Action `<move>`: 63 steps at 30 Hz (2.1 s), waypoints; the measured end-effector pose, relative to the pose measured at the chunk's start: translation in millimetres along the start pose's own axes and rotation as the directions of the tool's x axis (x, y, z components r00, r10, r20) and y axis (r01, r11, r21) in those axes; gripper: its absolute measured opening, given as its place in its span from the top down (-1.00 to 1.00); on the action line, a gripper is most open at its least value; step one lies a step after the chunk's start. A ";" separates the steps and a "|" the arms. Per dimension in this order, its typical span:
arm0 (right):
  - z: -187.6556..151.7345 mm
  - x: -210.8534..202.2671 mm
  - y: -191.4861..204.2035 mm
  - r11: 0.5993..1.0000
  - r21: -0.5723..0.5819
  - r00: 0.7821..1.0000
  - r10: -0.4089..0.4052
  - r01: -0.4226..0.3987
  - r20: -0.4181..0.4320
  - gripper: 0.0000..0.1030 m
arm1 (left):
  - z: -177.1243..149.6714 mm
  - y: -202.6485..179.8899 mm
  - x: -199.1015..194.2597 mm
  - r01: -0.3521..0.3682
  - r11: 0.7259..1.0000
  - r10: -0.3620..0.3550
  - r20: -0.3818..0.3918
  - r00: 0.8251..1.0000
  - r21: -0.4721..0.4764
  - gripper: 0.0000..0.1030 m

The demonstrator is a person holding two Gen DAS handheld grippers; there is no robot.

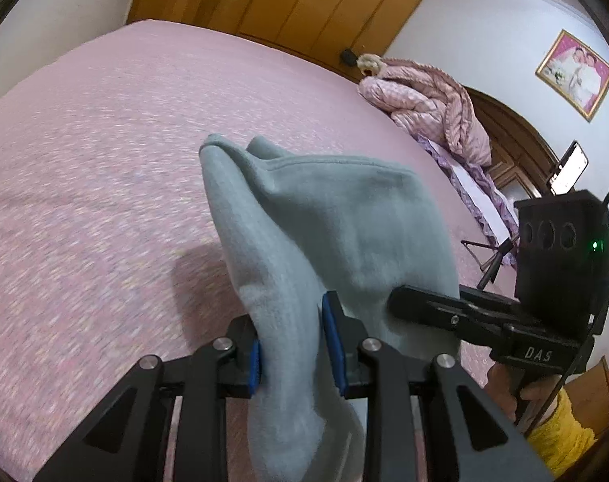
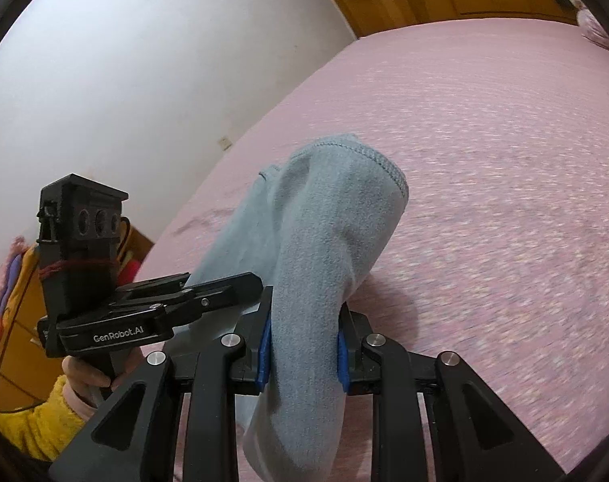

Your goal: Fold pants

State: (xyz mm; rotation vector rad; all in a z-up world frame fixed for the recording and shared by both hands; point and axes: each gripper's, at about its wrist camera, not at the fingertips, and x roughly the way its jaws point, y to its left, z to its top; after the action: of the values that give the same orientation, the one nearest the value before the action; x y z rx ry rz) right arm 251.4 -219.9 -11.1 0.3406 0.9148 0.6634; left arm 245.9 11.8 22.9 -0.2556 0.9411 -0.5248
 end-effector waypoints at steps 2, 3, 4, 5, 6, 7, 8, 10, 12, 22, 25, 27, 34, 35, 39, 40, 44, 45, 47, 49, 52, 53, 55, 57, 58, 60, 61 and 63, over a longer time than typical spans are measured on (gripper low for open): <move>-1.4 -1.5 -14.6 1.000 0.020 1.000 -0.020 0.020 -0.002 0.50 | 6.9 -2.9 18.5 0.006 1.000 -0.006 -0.015 1.000 0.013 0.47; -1.9 -1.5 -23.1 0.999 0.032 1.000 -0.029 0.029 -0.003 0.50 | 10.2 -4.1 27.8 0.008 1.000 -0.008 -0.021 1.000 0.018 0.47; -2.5 -0.2 -31.5 0.998 0.049 0.999 -0.039 0.039 -0.006 0.50 | 12.3 -3.7 34.2 0.009 1.000 -0.008 -0.026 1.000 0.023 0.47; -3.8 2.2 -40.5 0.996 0.070 0.999 -0.053 0.053 -0.011 0.50 | 14.5 -3.9 44.6 0.005 0.999 -0.004 -0.034 0.999 0.032 0.47; -5.4 3.1 -47.1 0.995 0.084 0.998 -0.061 0.062 -0.014 0.50 | 15.4 -3.2 51.6 0.000 0.999 0.002 -0.042 0.999 0.038 0.47; -8.3 7.0 -55.1 0.992 0.100 0.997 -0.074 0.075 -0.023 0.49 | 15.6 -2.4 59.6 -0.011 0.999 0.013 -0.053 0.999 0.044 0.47; -11.3 11.1 -58.9 0.990 0.108 0.996 -0.084 0.087 -0.032 0.48 | 15.3 -0.9 68.4 -0.027 0.998 0.030 -0.070 0.997 0.048 0.47; -23.2 18.2 -63.9 0.986 0.106 0.991 -0.123 0.128 -0.054 0.43 | 11.1 4.3 82.1 -0.034 0.998 0.038 -0.103 0.994 0.046 0.43; -32.4 20.6 -59.7 0.984 0.093 0.988 -0.148 0.152 -0.050 0.31 | 6.8 11.7 86.0 -0.015 1.000 0.017 -0.104 0.994 0.024 0.31; -50.5 -35.0 -41.5 0.955 0.056 0.957 -0.291 0.290 0.013 0.26 | 1.4 9.6 44.7 -0.062 0.996 0.065 -0.050 0.997 0.063 0.24; -45.8 -56.4 -30.6 0.948 0.034 0.942 -0.319 0.317 0.103 0.35 | 11.3 -4.9 30.8 -0.078 0.993 0.078 0.008 0.997 0.085 0.31; -38.3 -59.0 -29.3 0.948 0.034 0.939 -0.318 0.316 0.130 0.44 | 20.7 -13.4 32.0 -0.077 0.992 0.073 0.037 0.997 0.103 0.33; -13.9 -13.8 -45.2 0.923 0.071 0.919 -0.384 0.379 0.091 0.59 | 53.9 -15.1 93.2 -0.150 0.982 0.153 -0.018 0.988 0.117 0.58; -7.9 -7.3 -48.7 0.919 0.074 0.916 -0.392 0.387 0.079 0.65 | 54.3 -11.1 102.1 -0.170 0.978 0.174 -0.031 0.984 0.119 0.60; -14.3 0.2 -59.3 0.917 0.077 0.915 -0.396 0.391 0.078 0.72 | 50.8 7.7 125.0 -0.189 0.977 0.196 -0.063 0.979 0.099 0.62; -13.9 2.0 -58.5 0.916 0.073 0.914 -0.399 0.394 0.077 0.72 | 50.3 10.4 124.7 -0.179 0.980 0.184 -0.058 0.981 0.085 0.61; -9.9 -4.6 -54.8 0.920 0.104 0.920 -0.386 0.378 0.069 0.72 | 48.5 9.4 118.9 -0.178 0.981 0.183 -0.057 0.981 0.082 0.61; -11.4 -13.1 -53.0 0.926 0.124 0.927 -0.368 0.358 0.075 0.71 | 45.7 10.1 112.9 -0.179 0.980 0.184 -0.057 0.981 0.087 0.61; -12.5 -24.3 -47.7 0.934 0.137 0.935 -0.343 0.330 0.089 0.71 | 42.7 5.0 101.6 -0.169 0.981 0.175 -0.059 0.983 0.093 0.62; -18.9 -36.1 -37.0 0.942 0.125 0.941 -0.325 0.313 0.097 0.71 | 37.3 1.0 87.2 -0.148 0.985 0.154 -0.062 0.986 0.092 0.62; -36.6 -49.2 -18.4 0.947 0.082 0.944 -0.318 0.311 0.088 0.71 | 19.3 -4.1 65.0 -0.128 0.987 0.134 -0.063 0.989 0.095 0.62; -42.9 -53.3 -12.5 0.948 0.072 0.945 -0.317 0.311 0.081 0.71 | 9.9 -5.0 56.3 -0.129 0.987 0.135 -0.063 0.989 0.093 0.62; -57.6 -51.8 -5.1 0.950 0.063 0.948 -0.310 0.306 0.070 0.71 | -2.4 -7.7 46.6 -0.132 0.987 0.138 -0.067 0.988 0.087 0.62; -75.6 -56.4 4.2 0.950 0.059 0.949 -0.311 0.308 0.059 0.69 | -16.9 -10.8 37.5 -0.133 0.988 0.139 -0.073 0.988 0.078 0.62; -83.5 -54.2 5.7 0.948 0.058 0.947 -0.317 0.314 0.056 0.68 | -24.1 -10.9 34.3 -0.138 0.988 0.144 -0.078 0.987 0.075 0.62; -94.5 -45.9 8.0 0.940 0.045 0.940 -0.339 0.338 0.039 0.58 | -37.7 -11.4 31.2 -0.162 0.983 0.169 -0.084 0.982 0.082 0.59; -97.6 -37.5 9.7 0.934 0.032 0.934 -0.356 0.355 0.021 0.58 | -42.4 -12.1 32.6 -0.171 0.981 0.178 -0.083 0.980 0.089 0.58; -100.1 -32.4 13.7 0.922 0.011 0.921 -0.388 0.388 0.027 0.57 | -49.7 -10.9 34.7 -0.182 0.980 0.188 -0.076 0.979 0.082 0.57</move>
State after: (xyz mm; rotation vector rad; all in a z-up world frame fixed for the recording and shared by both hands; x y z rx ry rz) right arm 150.4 -231.2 -41.5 0.1639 0.9239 0.2890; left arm 218.2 -15.1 -25.2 -0.0772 1.0133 -0.4006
